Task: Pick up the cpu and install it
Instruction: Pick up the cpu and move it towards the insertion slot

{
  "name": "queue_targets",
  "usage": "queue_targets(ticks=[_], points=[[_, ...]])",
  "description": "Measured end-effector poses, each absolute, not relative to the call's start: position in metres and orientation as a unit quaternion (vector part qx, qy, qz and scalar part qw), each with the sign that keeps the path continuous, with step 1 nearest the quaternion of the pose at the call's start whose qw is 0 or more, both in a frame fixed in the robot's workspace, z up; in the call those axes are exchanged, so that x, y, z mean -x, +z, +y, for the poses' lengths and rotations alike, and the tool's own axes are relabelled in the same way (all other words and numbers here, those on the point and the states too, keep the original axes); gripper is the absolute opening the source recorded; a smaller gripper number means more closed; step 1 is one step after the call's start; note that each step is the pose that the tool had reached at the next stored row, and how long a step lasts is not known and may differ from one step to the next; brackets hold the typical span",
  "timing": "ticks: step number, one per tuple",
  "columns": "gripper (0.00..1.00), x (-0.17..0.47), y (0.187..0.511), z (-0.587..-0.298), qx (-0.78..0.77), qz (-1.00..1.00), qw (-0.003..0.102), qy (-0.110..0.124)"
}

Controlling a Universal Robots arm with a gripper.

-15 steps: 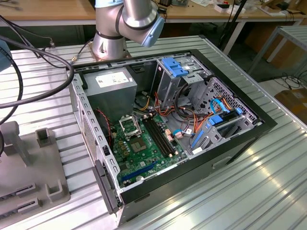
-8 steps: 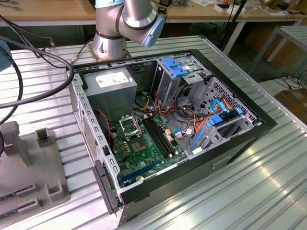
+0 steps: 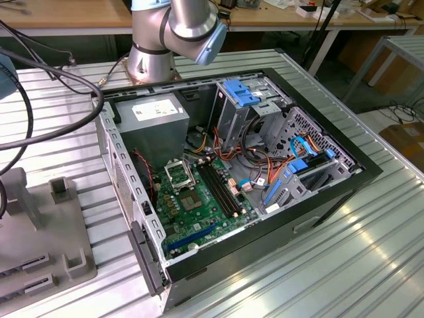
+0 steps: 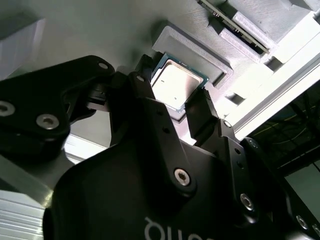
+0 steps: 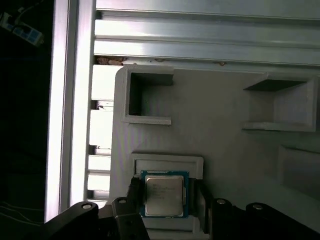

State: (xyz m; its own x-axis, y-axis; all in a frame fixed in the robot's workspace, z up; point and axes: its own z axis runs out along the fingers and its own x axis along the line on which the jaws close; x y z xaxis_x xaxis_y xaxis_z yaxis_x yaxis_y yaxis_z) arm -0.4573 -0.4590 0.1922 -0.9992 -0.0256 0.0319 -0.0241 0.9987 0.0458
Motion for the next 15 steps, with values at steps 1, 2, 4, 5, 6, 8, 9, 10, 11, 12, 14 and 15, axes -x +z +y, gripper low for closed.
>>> queue_targets(ticks=[1,2,4,5,6,8,9,10,11,12,14,15], points=[[0.55,0.4573,0.1923,-0.4590,-0.005,-1.000,0.016,-0.023],[0.55,0.4573,0.1923,-0.4590,0.001,-1.000,0.016,-0.023],[0.55,0.4573,0.1922,-0.4590,0.001,-1.000,0.016,-0.023],[0.55,0.4573,0.1922,-0.4590,0.002,-1.000,0.016,-0.023],[0.55,0.4573,0.1922,-0.4591,0.002,-1.000,0.016,-0.023],[0.55,0.4573,0.1922,-0.4591,0.001,-1.000,0.016,-0.023],[0.55,0.4574,0.1924,-0.4591,-0.001,-1.000,0.016,-0.023],[0.55,0.4575,0.1927,-0.4592,-0.002,-1.000,0.016,-0.023],[0.55,0.4578,0.1932,-0.4591,-0.003,-1.000,0.016,-0.023],[0.55,0.4581,0.1935,-0.4591,-0.004,-1.000,0.016,-0.023],[0.55,0.4591,0.1936,-0.4592,-0.008,-1.000,0.016,-0.023],[0.55,0.4592,0.1937,-0.4593,-0.011,-1.000,0.016,-0.024]])
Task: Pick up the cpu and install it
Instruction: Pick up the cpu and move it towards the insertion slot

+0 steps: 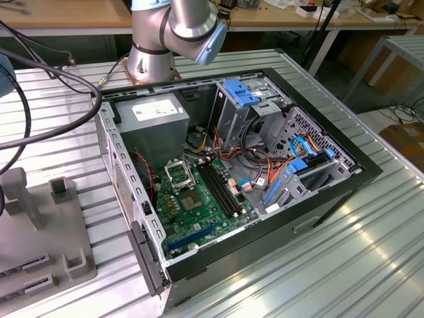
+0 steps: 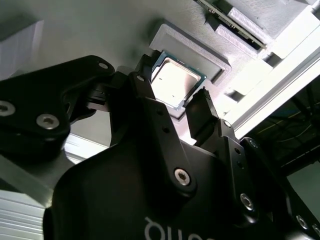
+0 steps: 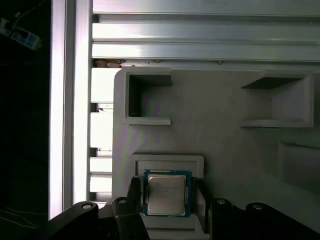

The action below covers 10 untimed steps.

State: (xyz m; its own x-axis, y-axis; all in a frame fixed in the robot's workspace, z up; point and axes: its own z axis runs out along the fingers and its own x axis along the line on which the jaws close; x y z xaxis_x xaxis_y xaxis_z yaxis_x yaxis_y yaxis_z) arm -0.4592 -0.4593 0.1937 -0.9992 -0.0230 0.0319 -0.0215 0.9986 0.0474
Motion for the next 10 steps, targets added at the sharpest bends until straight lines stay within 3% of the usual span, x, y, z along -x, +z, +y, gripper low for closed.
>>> queue_targets(ticks=[10], points=[[0.53,0.4588,0.1938,-0.4592,-0.018,-0.999,0.017,-0.023]])
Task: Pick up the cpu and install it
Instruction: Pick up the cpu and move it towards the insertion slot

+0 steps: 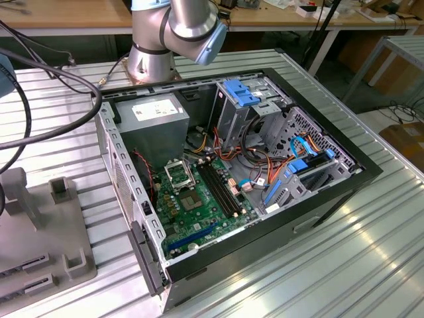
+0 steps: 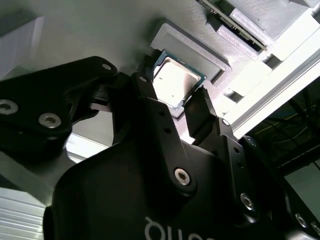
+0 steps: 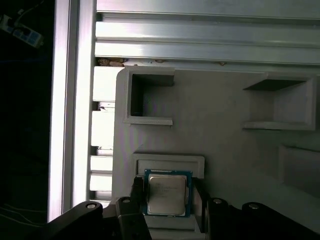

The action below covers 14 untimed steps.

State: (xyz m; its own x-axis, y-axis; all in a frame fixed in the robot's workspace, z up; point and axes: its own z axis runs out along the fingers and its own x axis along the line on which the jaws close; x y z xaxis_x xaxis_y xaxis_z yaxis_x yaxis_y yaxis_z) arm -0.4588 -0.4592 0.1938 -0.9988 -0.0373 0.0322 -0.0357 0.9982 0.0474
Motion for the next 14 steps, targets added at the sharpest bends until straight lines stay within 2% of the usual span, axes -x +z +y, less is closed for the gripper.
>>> queue_targets(ticks=[1,14], points=[[0.47,0.4588,0.1938,-0.4592,-0.018,-0.999,0.017,-0.023],[0.46,0.4581,0.1991,-0.4592,-0.018,-0.999,0.016,-0.024]])
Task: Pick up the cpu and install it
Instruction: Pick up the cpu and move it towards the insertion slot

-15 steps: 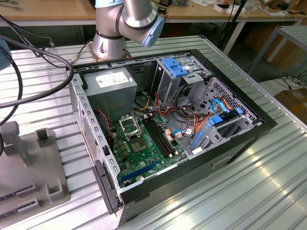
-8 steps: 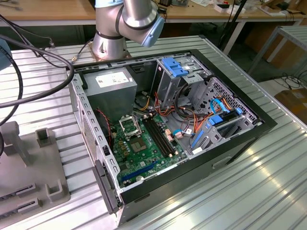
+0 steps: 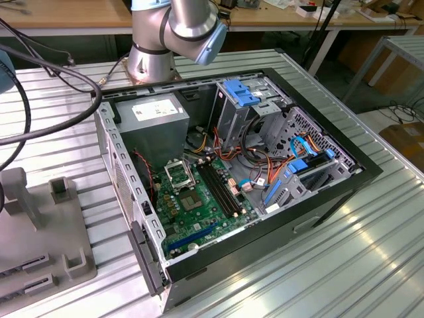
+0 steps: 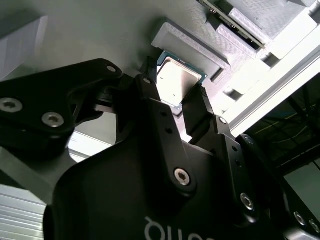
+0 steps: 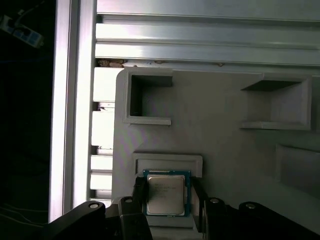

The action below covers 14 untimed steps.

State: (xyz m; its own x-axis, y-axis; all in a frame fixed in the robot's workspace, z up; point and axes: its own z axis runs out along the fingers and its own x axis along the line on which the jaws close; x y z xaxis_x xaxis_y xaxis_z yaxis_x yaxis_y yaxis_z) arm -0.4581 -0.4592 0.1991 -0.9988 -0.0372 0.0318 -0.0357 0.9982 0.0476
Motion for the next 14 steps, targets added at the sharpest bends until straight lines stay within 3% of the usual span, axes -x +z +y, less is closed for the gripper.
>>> queue_targets(ticks=[14], points=[[0.46,0.4570,0.2099,-0.4592,-0.018,-0.999,0.017,-0.024]])
